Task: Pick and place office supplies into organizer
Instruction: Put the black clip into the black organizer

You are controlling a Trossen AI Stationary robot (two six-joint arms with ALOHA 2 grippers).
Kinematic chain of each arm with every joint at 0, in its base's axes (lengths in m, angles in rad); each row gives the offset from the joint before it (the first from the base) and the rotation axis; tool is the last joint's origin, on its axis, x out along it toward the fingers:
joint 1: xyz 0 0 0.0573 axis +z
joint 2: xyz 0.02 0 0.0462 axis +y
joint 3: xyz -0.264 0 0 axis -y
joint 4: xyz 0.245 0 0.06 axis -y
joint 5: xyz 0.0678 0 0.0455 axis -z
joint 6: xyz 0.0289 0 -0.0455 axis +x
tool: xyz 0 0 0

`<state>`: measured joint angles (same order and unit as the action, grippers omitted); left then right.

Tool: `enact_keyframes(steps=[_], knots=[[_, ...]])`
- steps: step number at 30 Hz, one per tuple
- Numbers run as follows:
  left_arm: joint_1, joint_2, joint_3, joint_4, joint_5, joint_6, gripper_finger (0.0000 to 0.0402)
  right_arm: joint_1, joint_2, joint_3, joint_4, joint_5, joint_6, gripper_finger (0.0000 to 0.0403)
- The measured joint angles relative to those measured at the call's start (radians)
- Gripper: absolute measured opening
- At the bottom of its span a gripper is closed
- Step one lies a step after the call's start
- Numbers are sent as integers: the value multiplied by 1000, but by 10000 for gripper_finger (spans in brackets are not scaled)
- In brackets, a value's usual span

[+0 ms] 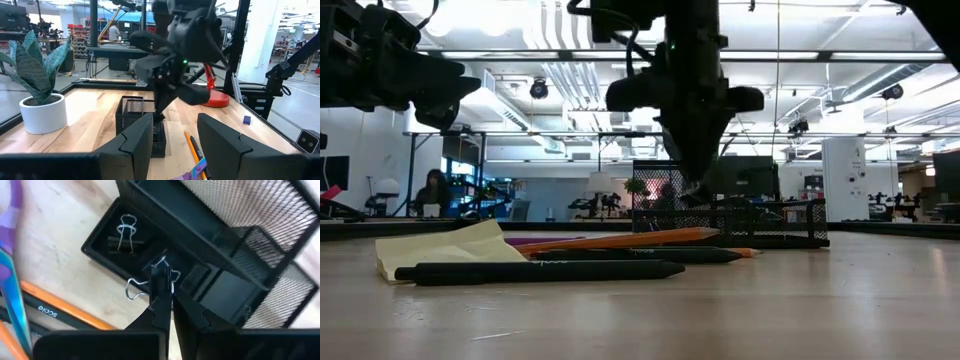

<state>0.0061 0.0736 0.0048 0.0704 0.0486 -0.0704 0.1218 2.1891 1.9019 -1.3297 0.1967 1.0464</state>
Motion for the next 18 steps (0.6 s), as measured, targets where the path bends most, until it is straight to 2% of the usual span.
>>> enact_keyframes(steps=[5,18], knots=[[0,0,0,0,0,0,141,-24,0,-27,12,-29,-3,9],[0,0,0,0,0,0,141,-26,0,-56,55,24,23,9]])
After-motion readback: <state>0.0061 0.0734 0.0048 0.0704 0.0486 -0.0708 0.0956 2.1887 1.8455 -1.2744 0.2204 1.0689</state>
